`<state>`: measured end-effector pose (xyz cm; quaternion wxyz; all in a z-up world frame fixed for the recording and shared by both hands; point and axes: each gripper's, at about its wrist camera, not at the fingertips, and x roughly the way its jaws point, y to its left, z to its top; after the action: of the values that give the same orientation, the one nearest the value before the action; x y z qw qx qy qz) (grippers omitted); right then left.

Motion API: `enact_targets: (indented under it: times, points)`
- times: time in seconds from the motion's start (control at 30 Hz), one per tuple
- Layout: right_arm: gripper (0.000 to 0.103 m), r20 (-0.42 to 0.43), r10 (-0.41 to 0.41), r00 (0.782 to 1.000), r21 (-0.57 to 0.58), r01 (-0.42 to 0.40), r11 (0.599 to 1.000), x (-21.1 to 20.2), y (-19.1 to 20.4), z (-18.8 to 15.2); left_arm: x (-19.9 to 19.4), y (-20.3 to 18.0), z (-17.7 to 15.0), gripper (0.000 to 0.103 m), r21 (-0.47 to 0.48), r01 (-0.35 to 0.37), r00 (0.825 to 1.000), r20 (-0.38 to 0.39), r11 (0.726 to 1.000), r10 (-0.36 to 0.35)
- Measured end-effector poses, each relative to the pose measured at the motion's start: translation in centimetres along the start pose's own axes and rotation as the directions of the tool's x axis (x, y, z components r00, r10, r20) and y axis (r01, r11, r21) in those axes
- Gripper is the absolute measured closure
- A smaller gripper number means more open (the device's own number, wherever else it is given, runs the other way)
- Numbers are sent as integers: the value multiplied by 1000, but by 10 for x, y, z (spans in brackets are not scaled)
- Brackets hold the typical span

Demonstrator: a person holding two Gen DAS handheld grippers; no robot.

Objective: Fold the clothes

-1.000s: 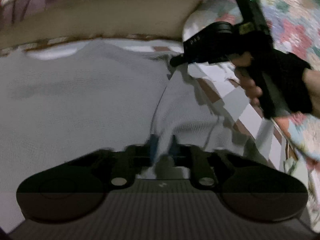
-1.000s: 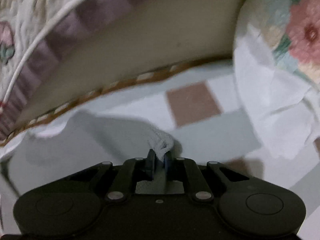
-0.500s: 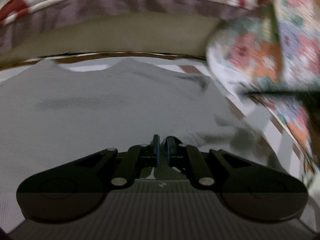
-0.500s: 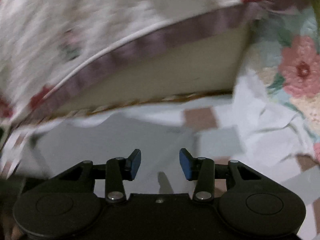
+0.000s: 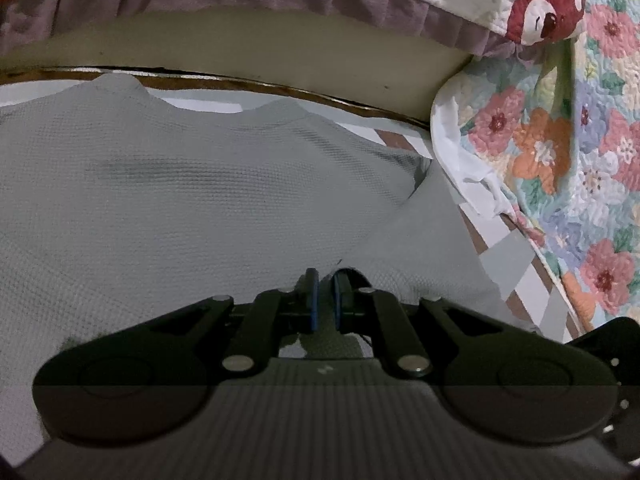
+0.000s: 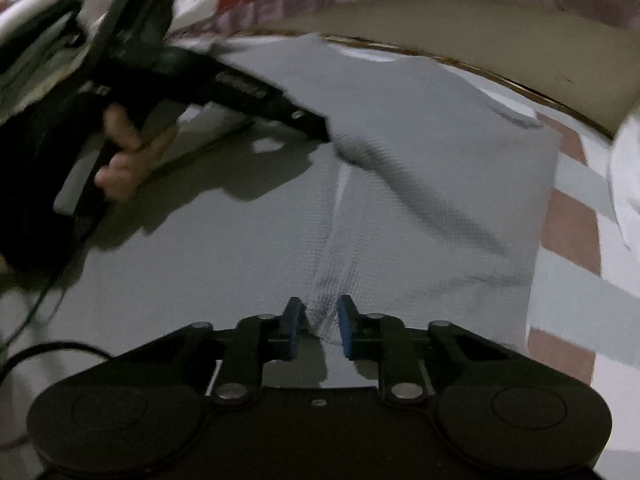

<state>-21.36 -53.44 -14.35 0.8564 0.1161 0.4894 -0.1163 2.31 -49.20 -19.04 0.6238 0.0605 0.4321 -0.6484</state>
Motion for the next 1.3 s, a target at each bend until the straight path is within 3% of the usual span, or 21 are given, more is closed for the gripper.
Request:
enact_targets:
  times: [0.3,0.43,0.57,0.67,0.77,0.8,0.9,0.97,1.03,1.07,1.13,1.17,1.23,1.3]
  points:
    - [85,-9,-58,998,-30,57,998,0,11,-11,-28,-1,1,89,-46,-1,1000,-10,999,0]
    - [85,16,-84,996,2,84,996,-3,16,-21,-55,-9,-5,69,1,-19,1000,-12,1000,19]
    - [84,104,-99,990,171,80,982,-11,14,-45,-103,-2,-30,61,16,-77,996,-52,997,78]
    - [84,161,-113,980,271,66,960,-14,12,-59,-148,8,-49,61,79,-202,973,-96,976,210]
    - [80,140,-145,979,387,81,919,-21,12,-56,-205,29,-66,60,-22,-295,954,-70,955,293]
    - [75,176,-145,974,438,55,897,-29,14,-59,-224,36,-72,60,-56,-324,945,-63,944,321]
    - [60,325,-141,935,553,-66,831,-56,24,-72,-275,53,-92,60,-184,-384,923,-77,905,376]
    - [59,385,-137,913,576,-121,809,-64,35,-82,-299,51,-108,60,-232,-415,910,-102,880,403]
    - [59,427,-136,894,589,-161,792,-66,48,-91,-316,43,-126,58,-266,-402,916,-124,876,383]
    - [59,436,-120,892,597,-187,780,-67,54,-97,-320,39,-135,54,-281,-370,929,-130,885,347]
    - [59,411,-99,906,587,-180,790,-74,65,-109,-326,30,-152,49,-310,-307,951,-140,900,276]
    - [59,395,-90,914,579,-172,797,-78,71,-115,-324,25,-160,48,-310,-295,953,-161,904,256]
    - [59,373,-116,921,569,-128,812,-92,74,-127,-317,16,-177,47,-301,-303,945,-220,904,243]
    - [58,358,-151,922,568,-86,819,-108,75,-142,-307,17,-189,46,-315,-335,926,-282,888,249]
